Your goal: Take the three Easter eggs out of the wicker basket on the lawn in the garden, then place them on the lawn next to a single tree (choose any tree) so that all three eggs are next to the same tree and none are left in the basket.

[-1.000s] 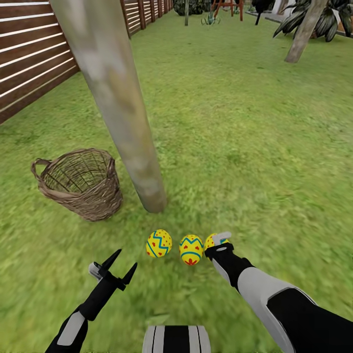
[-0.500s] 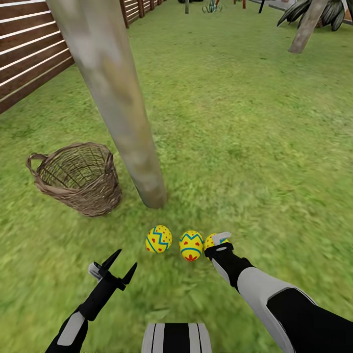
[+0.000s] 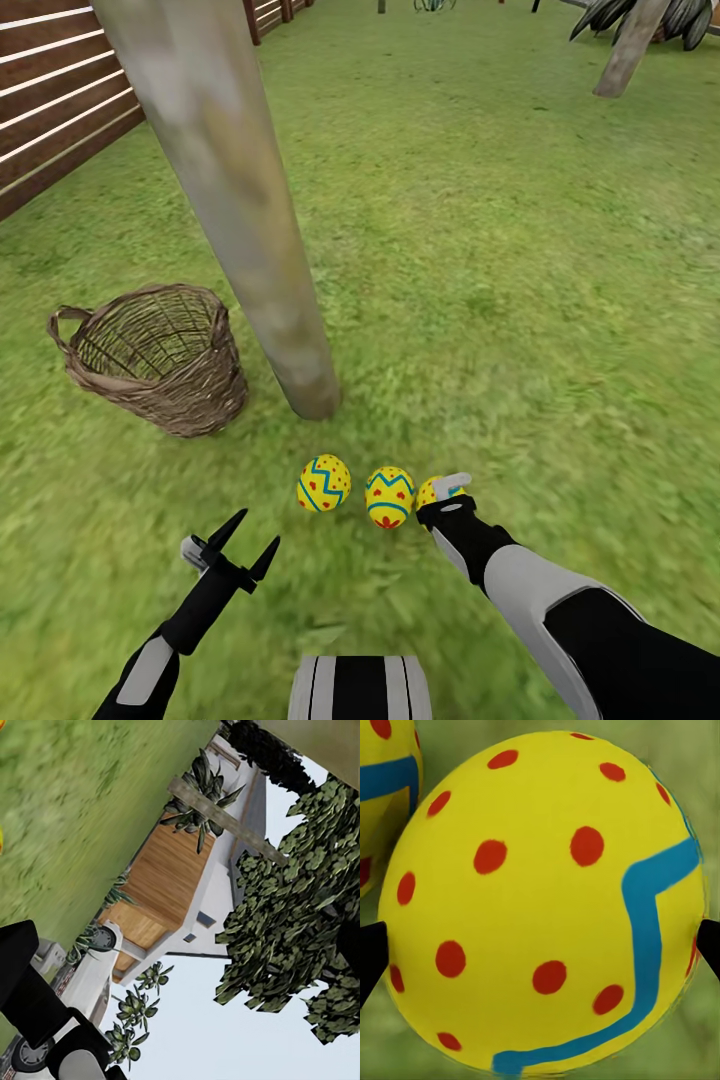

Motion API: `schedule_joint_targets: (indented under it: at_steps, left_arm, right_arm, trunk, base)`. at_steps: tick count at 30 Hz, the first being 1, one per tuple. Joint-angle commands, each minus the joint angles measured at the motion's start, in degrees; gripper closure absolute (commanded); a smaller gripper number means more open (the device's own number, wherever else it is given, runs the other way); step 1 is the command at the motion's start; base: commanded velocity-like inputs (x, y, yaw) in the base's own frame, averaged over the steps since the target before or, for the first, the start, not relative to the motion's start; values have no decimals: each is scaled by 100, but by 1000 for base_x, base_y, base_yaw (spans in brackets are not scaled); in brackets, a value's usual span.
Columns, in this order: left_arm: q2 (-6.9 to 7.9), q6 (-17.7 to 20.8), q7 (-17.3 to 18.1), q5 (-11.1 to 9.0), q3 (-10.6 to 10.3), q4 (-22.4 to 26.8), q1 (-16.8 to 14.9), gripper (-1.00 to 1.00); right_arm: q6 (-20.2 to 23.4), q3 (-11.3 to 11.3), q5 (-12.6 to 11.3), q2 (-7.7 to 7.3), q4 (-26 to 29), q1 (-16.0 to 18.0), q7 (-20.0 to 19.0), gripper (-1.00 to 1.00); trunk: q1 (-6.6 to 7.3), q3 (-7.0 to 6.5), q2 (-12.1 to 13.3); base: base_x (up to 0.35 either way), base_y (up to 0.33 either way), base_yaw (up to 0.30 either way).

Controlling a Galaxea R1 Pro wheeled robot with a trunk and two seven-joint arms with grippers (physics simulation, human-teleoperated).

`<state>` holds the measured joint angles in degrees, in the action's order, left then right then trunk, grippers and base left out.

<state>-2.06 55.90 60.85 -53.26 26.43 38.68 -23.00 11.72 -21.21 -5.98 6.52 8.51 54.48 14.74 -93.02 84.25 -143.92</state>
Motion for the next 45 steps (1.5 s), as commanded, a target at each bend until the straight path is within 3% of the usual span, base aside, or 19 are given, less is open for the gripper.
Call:
schedule_joint_targets:
  at_steps: [1, 5, 38, 42, 43, 45]
  left_arm:
    - [-5, 26, 6, 9, 19, 0, -3, -100]
    - [-5, 24, 7, 17, 18, -1, -3, -100]
    - [-19, 18, 6, 18, 11, 2, -21, -100]
    - [-22, 26, -2, 15, 11, -26, -29, -100]
    - [-52, 25, -158, 22, 3, -125, -29, -100]
    - [-173, 13, -979, 22, -232, -130, -44, -100]
  right_arm:
    - [32, -50, -61, -1, 10, 1, 29, -100]
    - [32, -50, -63, -1, 10, 1, 29, -100]
    - [32, -12, -77, -23, 10, 1, 28, -100]
    - [76, 4, -75, -77, 240, 9, 17, -100]
    - [97, -6, -77, -79, 267, 10, 32, -100]
    - [116, -1, -121, -111, 218, 6, 37, -100]
  trunk:
    - [1, 3, -1]
    - [1, 3, -1]
    - [86, -728, 43]
    - [96, -816, 48]
    - [99, -839, 50]
    - [104, -883, 52]
  base:
    - [0, 0, 0]
    - [0, 0, 0]
    - [0, 0, 0]
    - [0, 0, 0]
    - [0, 0, 0]
    - [0, 0, 0]
